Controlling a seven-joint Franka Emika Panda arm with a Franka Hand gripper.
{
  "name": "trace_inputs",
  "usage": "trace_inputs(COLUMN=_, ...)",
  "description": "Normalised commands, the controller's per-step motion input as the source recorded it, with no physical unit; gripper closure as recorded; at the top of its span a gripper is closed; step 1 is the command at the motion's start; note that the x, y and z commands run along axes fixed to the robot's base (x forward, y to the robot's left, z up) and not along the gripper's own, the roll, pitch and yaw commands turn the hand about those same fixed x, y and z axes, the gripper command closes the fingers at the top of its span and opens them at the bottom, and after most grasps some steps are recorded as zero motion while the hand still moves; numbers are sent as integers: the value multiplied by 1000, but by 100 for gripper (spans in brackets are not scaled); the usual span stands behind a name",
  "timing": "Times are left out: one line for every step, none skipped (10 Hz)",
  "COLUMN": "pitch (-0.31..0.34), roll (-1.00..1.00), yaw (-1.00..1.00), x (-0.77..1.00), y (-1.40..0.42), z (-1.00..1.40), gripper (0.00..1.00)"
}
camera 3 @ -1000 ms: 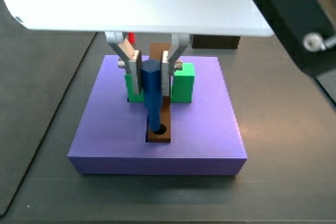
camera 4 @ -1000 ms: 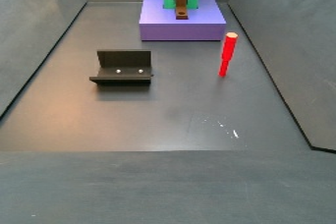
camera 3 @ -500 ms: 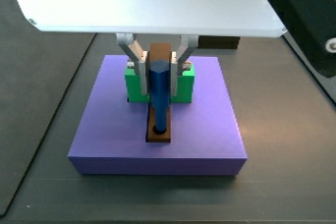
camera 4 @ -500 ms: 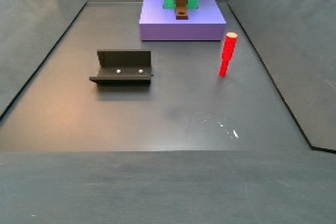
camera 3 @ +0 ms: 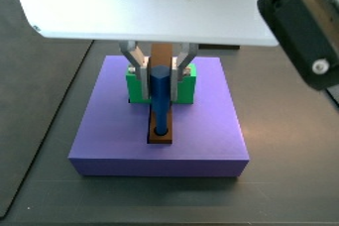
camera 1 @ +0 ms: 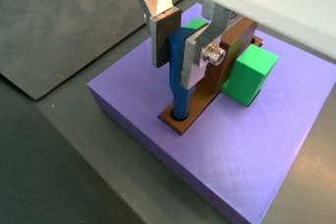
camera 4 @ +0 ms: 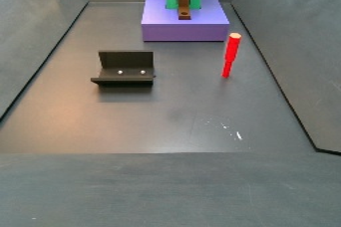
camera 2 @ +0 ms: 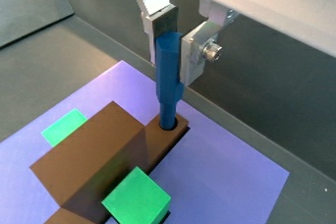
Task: Pick up the blue object. Move up. Place the blue object on the fixture. Regrasp the blue object. Move to above the board. Insert the blue object.
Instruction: Insert the blue object.
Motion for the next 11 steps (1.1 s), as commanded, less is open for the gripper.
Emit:
trace_inputs(pitch=0, roll=70, yaw=0, x=43, y=-214, z=-97, gripper=100)
trace_inputs(pitch=0, roll=100, yaw=0, x=37, y=-109, z=-143, gripper=100)
trace_inputs(pitch=0, roll=147, yaw=0, x=43, y=0, z=-151, gripper=100)
trace_inputs(pitch=0, roll=134, yaw=0, x=63, y=0, z=-137, gripper=100)
trace_inputs(pitch=0, roll=83, yaw=0, x=106, y=0, z=-157, gripper=100)
trace_inputs(pitch=0, roll=40, yaw=0, x=123, y=0, z=-174, gripper=100)
trace_inputs(pitch=0, roll=23, yaw=0, x=117, y=0, z=-169, gripper=100)
trace_inputs(pitch=0, roll=0, yaw=0, x=146, y=0, z=-191, gripper=100)
trace_inputs(pitch=0, roll=-59, yaw=0, x=97, y=0, z=-263, gripper=100)
trace_inputs(pitch=0, roll=-66, yaw=0, x=106, y=0, z=-314, gripper=100)
trace_inputs(pitch=0, roll=-69, yaw=-14, x=69, y=43, z=-360, gripper=100)
